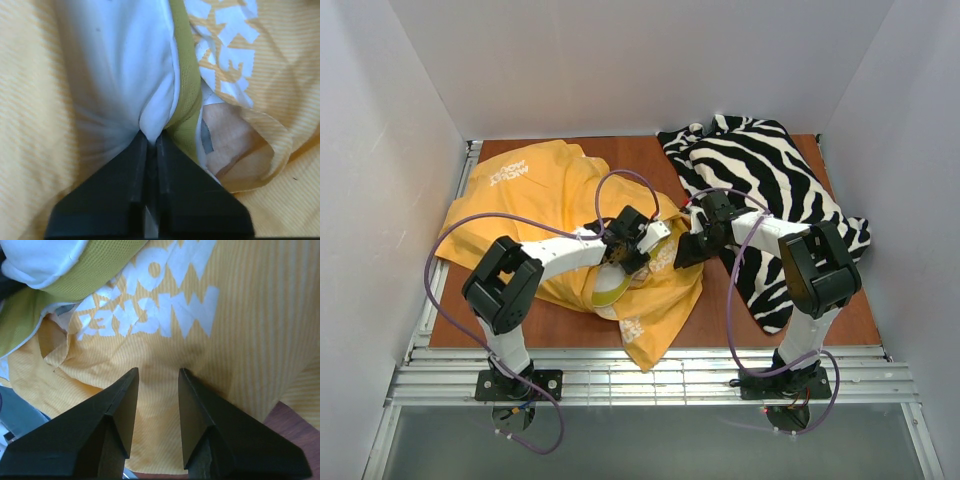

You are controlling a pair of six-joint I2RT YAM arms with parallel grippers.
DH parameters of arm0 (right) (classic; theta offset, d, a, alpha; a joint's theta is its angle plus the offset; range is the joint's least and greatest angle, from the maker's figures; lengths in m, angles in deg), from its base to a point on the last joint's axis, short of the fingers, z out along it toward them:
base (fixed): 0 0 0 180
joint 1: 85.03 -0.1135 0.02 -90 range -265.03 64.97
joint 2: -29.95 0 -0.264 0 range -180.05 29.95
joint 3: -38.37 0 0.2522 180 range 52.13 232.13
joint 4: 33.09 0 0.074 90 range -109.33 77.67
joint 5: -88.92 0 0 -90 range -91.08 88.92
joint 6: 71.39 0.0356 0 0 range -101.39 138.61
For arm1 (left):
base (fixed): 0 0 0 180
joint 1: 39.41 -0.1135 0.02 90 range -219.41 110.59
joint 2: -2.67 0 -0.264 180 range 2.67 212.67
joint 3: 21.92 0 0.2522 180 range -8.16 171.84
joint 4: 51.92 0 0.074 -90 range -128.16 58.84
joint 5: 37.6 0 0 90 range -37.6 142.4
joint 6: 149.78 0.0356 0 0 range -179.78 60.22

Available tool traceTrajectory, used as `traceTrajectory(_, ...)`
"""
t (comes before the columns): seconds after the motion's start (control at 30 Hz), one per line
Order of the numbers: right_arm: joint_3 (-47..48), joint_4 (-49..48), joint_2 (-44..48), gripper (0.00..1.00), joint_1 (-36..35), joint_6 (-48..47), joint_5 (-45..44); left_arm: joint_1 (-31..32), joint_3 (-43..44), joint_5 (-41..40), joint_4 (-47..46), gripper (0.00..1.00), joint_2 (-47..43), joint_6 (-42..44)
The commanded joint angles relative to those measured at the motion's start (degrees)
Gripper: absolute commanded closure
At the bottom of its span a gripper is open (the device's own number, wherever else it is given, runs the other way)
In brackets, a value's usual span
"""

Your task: Put the pillow into the pillowcase

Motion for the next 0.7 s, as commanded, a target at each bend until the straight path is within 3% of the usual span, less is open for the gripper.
traceTrajectory(0.0,0.9,-0.8,1.4,0.69,-0.1,0.1,-0.8,-4.5,3.7,4.3,3.3,1.00,-0.1,-4.9)
traceTrajectory(0.1,3.1,-0.6,3.0,0.67,-0.4,1.4,-2.0,-10.2,5.9,18.9,5.9,1.00,-1.9,-12.4)
traceTrajectory(0.2,4.1,-2.0,3.5,0.64,-1.4,4.8,-1.7,-14.3,7.1,27.3,5.9,1.00,-4.5,-16.5)
traceTrajectory(0.37,6.5,-4.9,2.6,0.33,-5.2,8.2,-3.6,-17.2,9.9,32.5,7.1,1.00,-4.6,-19.7)
traceTrajectory(0.67,13.0,-7.1,-3.7,0.35,-11.9,14.7,-13.6,-18.4,10.4,36.8,6.0,1.00,-3.1,-23.7)
